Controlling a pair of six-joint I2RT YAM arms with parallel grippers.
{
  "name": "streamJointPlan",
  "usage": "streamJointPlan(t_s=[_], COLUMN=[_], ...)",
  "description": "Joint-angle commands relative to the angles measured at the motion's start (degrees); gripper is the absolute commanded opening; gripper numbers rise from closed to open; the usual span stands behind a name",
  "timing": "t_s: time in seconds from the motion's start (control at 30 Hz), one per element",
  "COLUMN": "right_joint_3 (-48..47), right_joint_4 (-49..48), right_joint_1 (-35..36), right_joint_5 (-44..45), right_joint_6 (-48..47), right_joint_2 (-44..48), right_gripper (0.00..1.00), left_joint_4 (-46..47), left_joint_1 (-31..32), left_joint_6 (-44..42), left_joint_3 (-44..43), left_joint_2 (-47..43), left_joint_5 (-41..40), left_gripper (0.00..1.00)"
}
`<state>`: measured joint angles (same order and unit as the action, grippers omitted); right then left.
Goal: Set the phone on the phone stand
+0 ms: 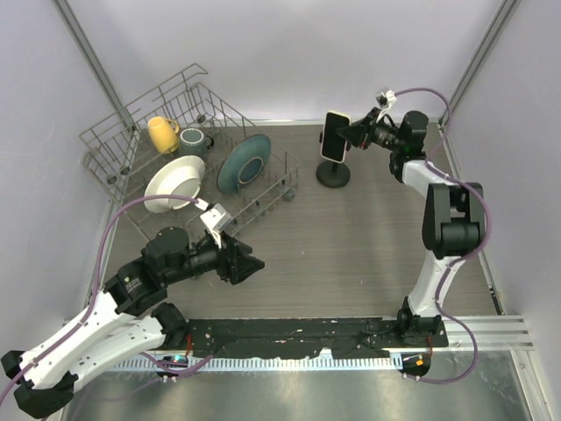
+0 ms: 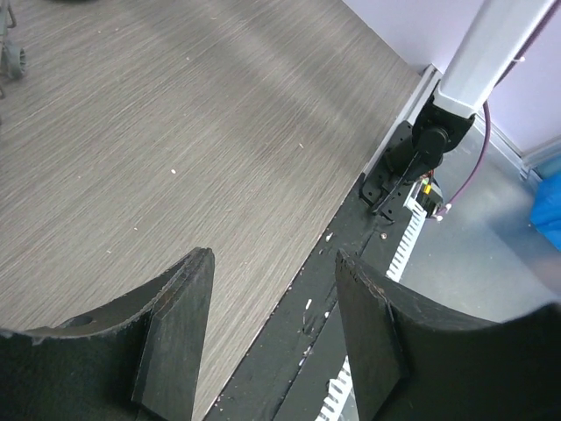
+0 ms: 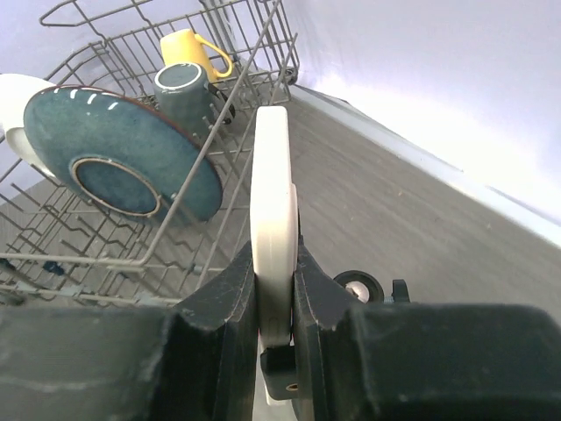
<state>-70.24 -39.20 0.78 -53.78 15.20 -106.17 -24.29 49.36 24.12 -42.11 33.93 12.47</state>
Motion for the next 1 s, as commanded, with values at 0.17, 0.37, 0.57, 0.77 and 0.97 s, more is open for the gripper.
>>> streamJointPlan(t_s=[0.17, 0.37, 0.57, 0.77, 0.97], right_joint_3=[-31.3, -48.0, -64.7, -73.6, -73.6], right_joint_4=[-6.2, -1.2, 2.0, 3.9, 2.6], right_joint_1=[1.0, 2.0, 3.1, 3.9, 4.0], right_joint_5=[-12.5, -16.0, -17.9, -16.7, -15.8], right_joint_6=[2.2, 0.6, 1.8, 1.4, 2.9], right_joint_2=[-17.3, -29.3, -39.0, -45.3, -46.4], right_gripper=[0.01, 0.01, 0.0, 0.0, 0.0], left_joint_4=[3.0, 6.4, 6.2, 6.5, 8.1], left_joint_1=[-0.1, -0.1, -0.1, -0.1, -0.1], left_joint_6=[0.5, 1.5, 1.7, 2.2, 3.4], left_joint_3=[-2.2, -2.5, -2.7, -3.2, -2.5], left_joint_2=[1.5, 3.9, 5.1, 6.7, 6.8], left_joint_5=[1.0, 1.9, 1.3, 0.9, 1.2], left_gripper=[0.61, 0.61, 0.6, 0.6, 0.6])
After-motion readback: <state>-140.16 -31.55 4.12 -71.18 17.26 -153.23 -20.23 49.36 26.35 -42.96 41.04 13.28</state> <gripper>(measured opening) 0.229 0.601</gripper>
